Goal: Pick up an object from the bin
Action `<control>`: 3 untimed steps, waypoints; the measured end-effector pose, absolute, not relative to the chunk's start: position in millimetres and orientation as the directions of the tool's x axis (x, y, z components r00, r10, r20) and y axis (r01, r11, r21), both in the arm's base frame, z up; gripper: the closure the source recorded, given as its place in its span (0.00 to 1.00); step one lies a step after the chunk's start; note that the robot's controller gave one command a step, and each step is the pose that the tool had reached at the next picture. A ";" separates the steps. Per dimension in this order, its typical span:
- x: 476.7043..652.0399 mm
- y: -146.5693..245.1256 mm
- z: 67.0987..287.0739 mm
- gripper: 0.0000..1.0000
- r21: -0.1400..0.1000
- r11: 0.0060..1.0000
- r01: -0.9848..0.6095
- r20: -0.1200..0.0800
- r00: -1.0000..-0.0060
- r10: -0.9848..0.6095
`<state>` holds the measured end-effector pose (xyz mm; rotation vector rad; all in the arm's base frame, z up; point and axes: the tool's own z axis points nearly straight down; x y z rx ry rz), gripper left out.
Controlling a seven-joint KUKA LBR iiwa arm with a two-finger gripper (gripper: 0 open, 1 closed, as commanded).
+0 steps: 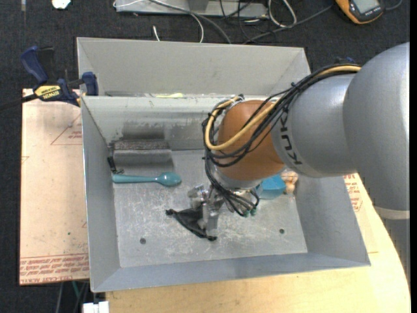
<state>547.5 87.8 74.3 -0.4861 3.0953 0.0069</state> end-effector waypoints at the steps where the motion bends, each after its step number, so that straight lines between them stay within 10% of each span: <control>1: 545.2 88.0 112.2 1.00 0.005 0.952 -0.307 -0.002 -0.952 -0.307; 3: 547.7 88.9 193.9 1.00 0.004 0.952 -0.306 -0.011 -0.952 -0.306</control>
Offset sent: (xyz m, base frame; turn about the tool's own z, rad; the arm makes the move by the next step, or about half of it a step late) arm -0.0031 -0.0001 0.0367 0.0000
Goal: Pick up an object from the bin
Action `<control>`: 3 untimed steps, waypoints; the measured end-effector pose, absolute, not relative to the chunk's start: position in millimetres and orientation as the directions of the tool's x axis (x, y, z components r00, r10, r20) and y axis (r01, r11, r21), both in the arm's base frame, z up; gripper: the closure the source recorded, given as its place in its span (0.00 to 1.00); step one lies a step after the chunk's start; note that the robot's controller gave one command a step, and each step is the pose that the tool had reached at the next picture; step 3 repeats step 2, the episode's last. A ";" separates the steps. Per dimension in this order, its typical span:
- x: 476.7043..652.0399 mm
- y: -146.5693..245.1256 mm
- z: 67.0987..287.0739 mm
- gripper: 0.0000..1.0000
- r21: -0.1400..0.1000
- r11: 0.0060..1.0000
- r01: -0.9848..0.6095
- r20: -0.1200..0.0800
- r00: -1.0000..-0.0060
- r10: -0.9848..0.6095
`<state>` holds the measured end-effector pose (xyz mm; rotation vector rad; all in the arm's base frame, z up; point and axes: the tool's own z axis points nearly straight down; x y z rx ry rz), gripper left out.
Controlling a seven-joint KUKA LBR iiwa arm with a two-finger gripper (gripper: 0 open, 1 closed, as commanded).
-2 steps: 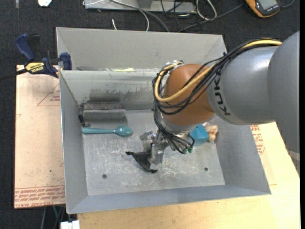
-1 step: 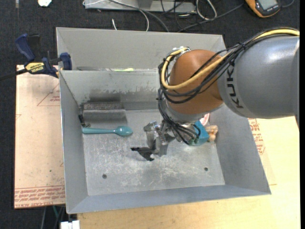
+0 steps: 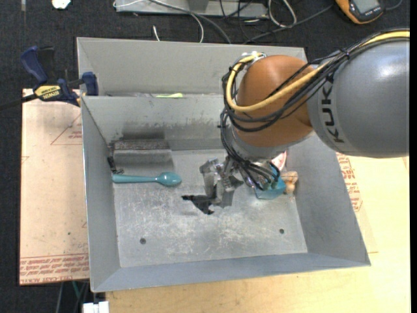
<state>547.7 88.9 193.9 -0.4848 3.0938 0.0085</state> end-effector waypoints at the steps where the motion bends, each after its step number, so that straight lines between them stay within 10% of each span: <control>1: 548.5 89.4 224.8 1.00 0.004 0.952 -0.305 -0.014 -0.952 -0.305; 3: 549.3 89.7 240.6 1.00 0.004 0.952 -0.305 -0.017 -0.952 -0.304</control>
Offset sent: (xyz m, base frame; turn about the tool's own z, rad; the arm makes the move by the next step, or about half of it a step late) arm 0.0006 0.0001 0.0511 0.0005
